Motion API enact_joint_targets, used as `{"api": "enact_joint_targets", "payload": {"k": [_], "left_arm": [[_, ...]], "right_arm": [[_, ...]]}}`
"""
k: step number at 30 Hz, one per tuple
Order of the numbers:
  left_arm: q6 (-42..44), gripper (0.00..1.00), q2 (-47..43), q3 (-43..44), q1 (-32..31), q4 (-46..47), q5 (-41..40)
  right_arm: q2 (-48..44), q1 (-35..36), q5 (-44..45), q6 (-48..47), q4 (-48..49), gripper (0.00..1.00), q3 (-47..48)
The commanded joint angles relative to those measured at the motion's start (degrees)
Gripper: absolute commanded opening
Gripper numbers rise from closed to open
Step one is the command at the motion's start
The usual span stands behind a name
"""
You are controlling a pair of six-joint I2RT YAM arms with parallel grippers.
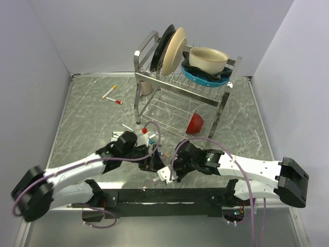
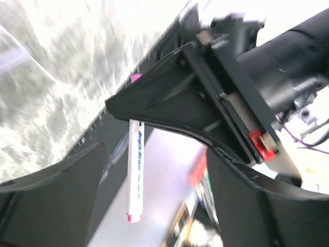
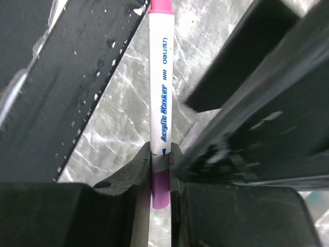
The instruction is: Open the pen caps
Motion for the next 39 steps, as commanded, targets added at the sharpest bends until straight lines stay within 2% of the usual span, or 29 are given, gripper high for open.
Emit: {"api": "enact_joint_targets", "payload": {"k": [1,3,4,5,9,13,17,18,20,21,26,32,34,35,38,39], "left_arm": [[-5.56,0.86,-12.04,-5.95,-0.02,7.58,-18.78],[-10.48,0.92,-17.41,-11.12,-0.19,8.98,-25.40],[-12.32,0.94,-23.36,-13.16,-0.37,11.34,-29.09],[-15.30,0.95,-26.29,-15.18,-0.63,12.14,-35.13],[-19.19,0.96,-37.02,-23.18,-0.99,15.75,-42.47],[-21.04,0.95,-37.05,-25.22,-1.69,19.53,-45.29],[-21.04,0.91,-32.57,-23.73,-2.30,23.04,-47.23],[-21.22,0.84,-30.38,-23.38,-2.39,23.31,-48.02],[-21.48,0.78,-28.18,-22.50,-2.66,24.18,-48.64],[-21.48,0.71,-26.34,-22.41,-2.74,25.67,-48.90],[-21.75,0.54,-22.81,-21.70,-3.62,27.97,-50.40],[-21.05,0.50,-20.52,-20.74,-3.98,28.50,-49.00],[-21.04,0.44,-19.82,-20.82,-3.98,29.29,-48.29],[-20.78,0.35,-19.55,-20.74,-3.98,30.07,-47.77],[-20.17,0.16,-18.94,-20.21,-3.98,30.26,-47.23],[-20.08,0.01,-19.02,-19.95,-3.98,29.91,-47.23]], "right_arm": [[1.21,-0.07,-0.90,8.32,2.28,0.00,4.66],[1.65,-0.86,-0.90,12.36,3.86,0.00,5.28],[1.83,-1.21,-0.81,13.94,4.65,0.00,5.46],[2.09,-2.09,-0.81,17.09,5.44,0.00,5.63],[3.14,-4.37,0.76,26.15,8.96,0.00,7.04],[5.43,-5.43,2.61,33.28,9.49,0.00,9.32],[9.11,-5.44,4.99,39.16,9.32,0.00,11.78],[9.65,-5.44,5.17,39.96,9.41,0.00,12.05],[10.79,-5.35,5.34,41.45,9.32,0.00,12.57],[11.14,-5.52,5.52,42.07,9.58,0.00,12.66],[12.55,-5.79,5.87,44.71,9.59,0.00,13.54],[14.04,-6.14,5.96,46.56,9.41,0.00,14.42],[14.22,-6.05,5.52,46.82,9.41,0.00,14.60],[14.31,-6.05,5.26,47.09,9.32,0.00,14.60],[14.22,-6.14,5.52,47.35,9.41,0.03,14.77],[14.22,-6.31,5.43,47.53,9.32,0.08,14.77]]}}
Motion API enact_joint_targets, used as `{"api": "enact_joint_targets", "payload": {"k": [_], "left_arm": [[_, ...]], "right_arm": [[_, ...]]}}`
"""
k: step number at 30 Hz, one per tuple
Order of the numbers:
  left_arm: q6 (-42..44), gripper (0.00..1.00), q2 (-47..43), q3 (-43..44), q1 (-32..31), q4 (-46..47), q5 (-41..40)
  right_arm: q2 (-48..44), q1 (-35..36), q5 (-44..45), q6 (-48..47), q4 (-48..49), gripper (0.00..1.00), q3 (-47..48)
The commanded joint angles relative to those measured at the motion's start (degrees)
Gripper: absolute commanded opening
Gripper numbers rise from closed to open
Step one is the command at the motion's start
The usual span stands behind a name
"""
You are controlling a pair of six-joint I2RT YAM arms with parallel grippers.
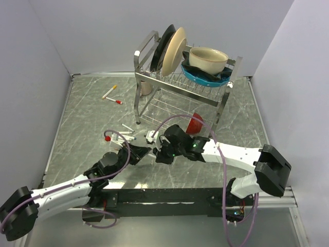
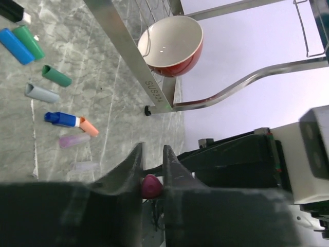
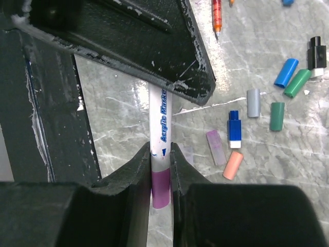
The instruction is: Open the pen caps
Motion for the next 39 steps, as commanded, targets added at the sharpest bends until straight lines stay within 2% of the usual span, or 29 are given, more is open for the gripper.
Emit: {"api": "enact_joint_targets", "payload": {"k": [1,2,3,6,9,13,14,17,22,26,27,29,30,31,33,34,36,39], "left_arm": [[1.04,0.01,0.04,3.22,-0.26,3.09,1.05],[1.21,0.01,-0.14,3.92,-0.26,2.04,0.70],[1.13,0.01,-1.27,4.28,-0.26,-0.49,-0.43],[0.60,0.01,-4.95,5.33,-0.26,-6.38,-3.07],[0.69,0.01,-8.21,6.47,-0.26,-11.74,-6.06],[0.60,0.01,-9.54,7.35,-0.08,-14.92,-6.86],[0.51,0.01,-9.55,7.27,-0.17,-14.93,-6.86],[0.16,0.01,-9.28,6.74,-0.17,-14.93,-6.77],[1.12,0.01,-9.46,7.61,-0.08,-17.56,-9.05],[2.70,0.01,-12.44,12.45,1.93,-30.73,-17.48],[3.93,0.01,-14.19,12.80,3.59,-33.89,-17.41],[5.77,0.01,-15.95,13.24,12.36,-36.46,-13.83],[7.00,0.01,-16.22,13.07,16.40,-36.73,-10.15],[8.41,0.01,-16.23,12.55,24.71,-36.99,-3.24],[9.73,0.01,-15.61,11.84,34.75,-36.38,4.00],[10.70,0.01,-15.09,11.66,36.98,-36.90,8.30],[11.40,0.01,-14.12,11.75,40.77,-37.43,10.53],[10.79,0.01,-13.68,11.49,41.22,-38.75,12.99]], "right_arm": [[-0.05,-0.78,-0.53,1.41,1.43,0.13,2.82],[-0.05,-0.96,-0.80,1.24,1.17,0.19,2.99],[-0.05,-1.05,-1.15,0.97,0.90,0.31,3.17],[-0.14,-1.49,-2.56,-0.17,-0.06,0.46,3.43],[0.21,-1.75,-3.52,-1.05,-0.85,0.48,3.78],[0.13,-1.93,-3.79,-1.23,-0.86,0.40,3.70],[-0.05,-1.84,-3.96,-1.31,-0.86,0.28,3.70],[-0.58,-1.84,-4.93,-1.66,-0.94,0.00,3.61],[-1.11,-1.84,-5.81,-3.15,-1.82,0.00,3.87],[-0.14,-1.93,-6.25,-4.83,-4.62,0.00,4.84],[0.21,-1.93,-6.34,-5.00,-5.16,0.00,5.10],[1.35,-1.84,-6.34,-5.45,-6.65,0.00,5.89],[1.53,-1.84,-6.16,-5.36,-6.83,0.00,6.16],[1.97,-1.84,-5.90,-5.18,-6.92,0.00,6.16],[2.23,-1.84,-5.37,-5.18,-7.18,0.00,6.25],[2.50,-1.84,-5.02,-5.10,-7.36,0.00,6.25],[2.67,-2.02,-4.15,-5.18,-7.45,0.00,6.33],[3.99,-1.84,-2.48,-5.62,-7.88,0.00,6.51]]}}
